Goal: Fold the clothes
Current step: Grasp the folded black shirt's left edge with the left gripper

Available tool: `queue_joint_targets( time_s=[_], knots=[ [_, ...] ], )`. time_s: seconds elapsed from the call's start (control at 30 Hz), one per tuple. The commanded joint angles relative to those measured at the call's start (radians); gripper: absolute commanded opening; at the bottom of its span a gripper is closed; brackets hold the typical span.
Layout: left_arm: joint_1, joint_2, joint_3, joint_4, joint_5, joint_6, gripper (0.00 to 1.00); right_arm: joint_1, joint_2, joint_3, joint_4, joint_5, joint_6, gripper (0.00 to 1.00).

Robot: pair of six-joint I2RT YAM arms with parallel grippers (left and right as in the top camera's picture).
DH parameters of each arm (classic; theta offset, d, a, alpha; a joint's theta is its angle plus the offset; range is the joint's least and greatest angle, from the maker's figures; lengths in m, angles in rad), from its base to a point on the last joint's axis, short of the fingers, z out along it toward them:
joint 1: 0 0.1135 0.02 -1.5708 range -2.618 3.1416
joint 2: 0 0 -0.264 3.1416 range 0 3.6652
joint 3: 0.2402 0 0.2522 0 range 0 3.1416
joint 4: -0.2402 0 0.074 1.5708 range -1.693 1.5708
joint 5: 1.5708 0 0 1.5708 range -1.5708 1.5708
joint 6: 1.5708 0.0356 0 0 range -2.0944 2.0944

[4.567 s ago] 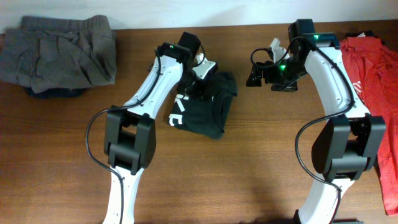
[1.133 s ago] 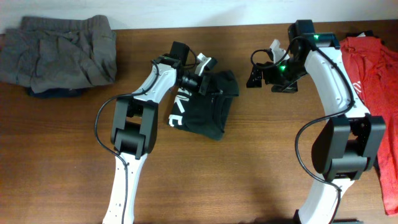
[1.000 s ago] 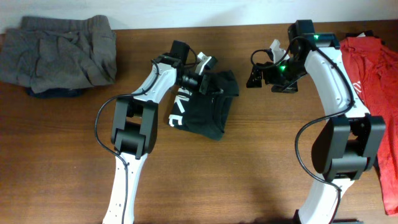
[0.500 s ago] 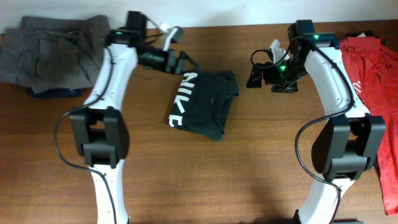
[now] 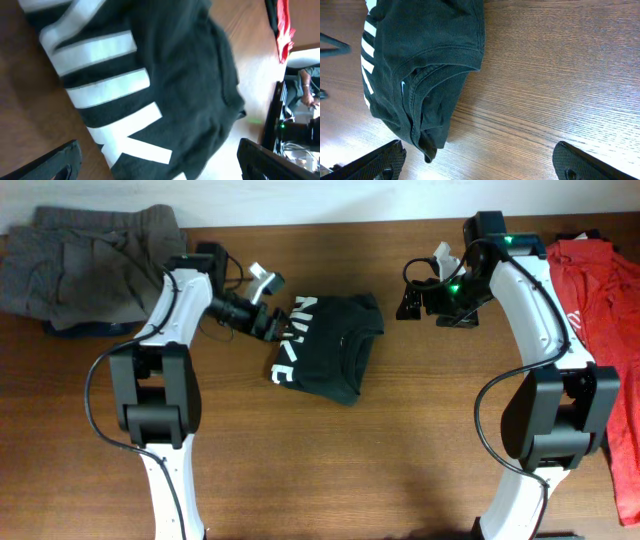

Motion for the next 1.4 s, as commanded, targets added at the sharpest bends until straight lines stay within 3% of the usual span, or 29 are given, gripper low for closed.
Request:
queue_joint_targets(
  time_s=[0.0, 0.1, 0.23, 0.43, 0.87, 1.0, 1.13, 1.37],
  knots=[
    [-0.006, -0.006, -0.056, 0.042, 0.002, -0.003, 0.99, -0.005, 0.008, -0.006, 0.002, 0.008, -0.009, 0.99],
    [-0.006, -0.006, -0.08, 0.105, -0.013, -0.055, 0.99, -0.005, 0.008, -0.006, 0.001, 0.008, -0.009, 0.99],
    [-0.006, -0.006, -0.089, 0.172, -0.133, -0.24, 0.99, -0.005, 0.008, -0.006, 0.002, 0.008, -0.009, 0.99],
    [-0.036, -0.006, -0.089, 0.174, -0.129, -0.373, 0.99, -0.005, 0.008, -0.006, 0.002, 0.008, -0.009, 0.99],
    [-0.136, -0.005, -0.089, 0.205, -0.136, -0.424, 0.99, -0.005, 0.008, -0.006, -0.002, 0.009, -0.01, 0.99],
    [-0.132, 0.003, -0.089, 0.204, -0.255, -0.424, 0.99, -0.005, 0.008, -0.006, -0.002, 0.009, -0.01, 0.99],
    [-0.119, 0.026, -0.089, 0.209, -0.263, -0.424, 0.99, -0.005, 0.008, -0.006, -0.003, 0.008, -0.01, 0.99],
    [-0.122, 0.107, -0.089, 0.217, -0.095, -0.423, 0.99, -0.005, 0.008, -0.006, -0.001, 0.009, -0.01, 0.99]
  ],
)
